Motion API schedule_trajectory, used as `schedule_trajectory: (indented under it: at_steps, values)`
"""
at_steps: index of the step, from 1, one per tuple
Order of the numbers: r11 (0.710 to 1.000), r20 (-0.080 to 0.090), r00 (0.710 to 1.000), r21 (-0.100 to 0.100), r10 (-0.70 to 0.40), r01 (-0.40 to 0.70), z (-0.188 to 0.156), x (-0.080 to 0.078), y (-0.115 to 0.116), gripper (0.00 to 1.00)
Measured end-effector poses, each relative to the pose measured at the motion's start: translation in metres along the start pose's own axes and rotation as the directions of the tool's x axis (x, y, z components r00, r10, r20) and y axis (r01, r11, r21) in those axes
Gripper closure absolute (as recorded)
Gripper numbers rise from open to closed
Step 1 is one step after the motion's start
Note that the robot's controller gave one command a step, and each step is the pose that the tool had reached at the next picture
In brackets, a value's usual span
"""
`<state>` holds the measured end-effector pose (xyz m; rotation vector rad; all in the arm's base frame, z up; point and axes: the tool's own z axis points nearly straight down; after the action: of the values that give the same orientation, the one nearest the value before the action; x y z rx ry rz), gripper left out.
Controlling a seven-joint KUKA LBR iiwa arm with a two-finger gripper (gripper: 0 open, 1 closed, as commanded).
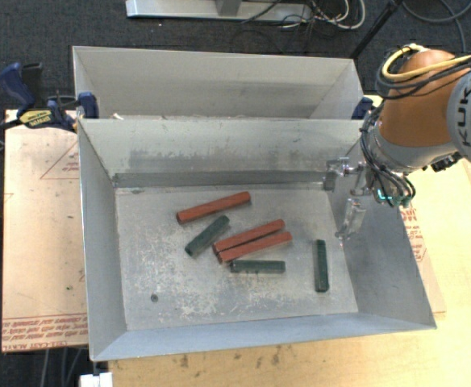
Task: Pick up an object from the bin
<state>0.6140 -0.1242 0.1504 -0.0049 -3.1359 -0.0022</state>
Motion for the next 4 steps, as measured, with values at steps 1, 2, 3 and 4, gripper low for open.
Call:
schedule_trajectory:
  at_steps: [1, 2, 3, 4]
  values:
    - [1.000, 0.008, 1.000, 0.001, -0.003, 0.003, -0.005, -0.002, 0.000, 0.00]
    - [0.960, 0.012, 0.960, 0.005, -0.280, 0.280, 0.037, 0.027, -0.001, 0.00]
    - [0.888, 0.003, 0.888, 0.001, -0.460, 0.460, 0.043, 0.049, -0.003, 0.00]
    - [0.855, 0.009, 0.855, 0.006, -0.518, 0.518, 0.019, 0.048, -0.003, 0.00]
